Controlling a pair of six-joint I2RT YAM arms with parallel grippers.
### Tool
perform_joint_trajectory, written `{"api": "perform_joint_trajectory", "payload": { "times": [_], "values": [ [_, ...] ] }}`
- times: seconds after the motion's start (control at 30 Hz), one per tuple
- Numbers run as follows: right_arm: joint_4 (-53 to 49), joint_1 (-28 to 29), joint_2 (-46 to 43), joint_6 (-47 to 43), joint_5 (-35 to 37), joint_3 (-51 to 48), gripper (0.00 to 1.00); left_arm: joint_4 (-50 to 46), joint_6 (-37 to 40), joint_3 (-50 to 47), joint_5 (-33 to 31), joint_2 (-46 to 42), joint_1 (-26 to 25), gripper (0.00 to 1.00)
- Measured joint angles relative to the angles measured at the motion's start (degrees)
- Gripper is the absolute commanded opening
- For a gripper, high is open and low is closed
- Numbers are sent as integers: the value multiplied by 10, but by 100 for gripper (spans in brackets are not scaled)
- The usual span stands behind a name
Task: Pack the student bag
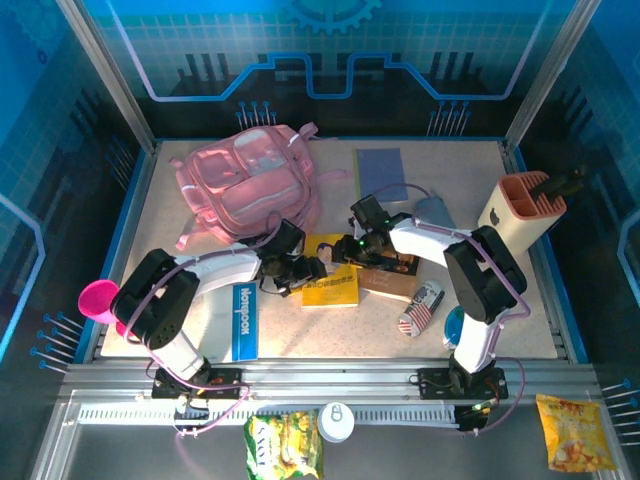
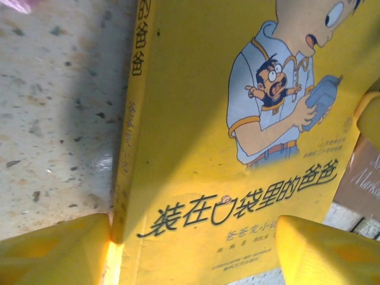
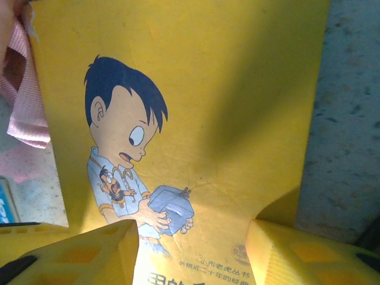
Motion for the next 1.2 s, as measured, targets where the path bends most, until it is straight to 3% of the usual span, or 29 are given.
{"api": "perform_joint_trajectory", "payload": {
  "times": [0.33, 0.63, 0.83, 1.2],
  "values": [
    [-15, -1, -16, -11, 47, -14, 51, 32, -5, -1, 28, 17, -16, 64],
    [-13, -1, -16, -10, 49, -16, 51, 52, -8, 10, -15, 23, -14, 68],
    [-12, -1, -16, -9, 47, -16, 51, 58, -10, 17, -6, 41, -8, 62],
    [18, -19, -30, 13, 36, -44, 49, 67, -23, 17, 44, 10, -4, 40]
  ]
}}
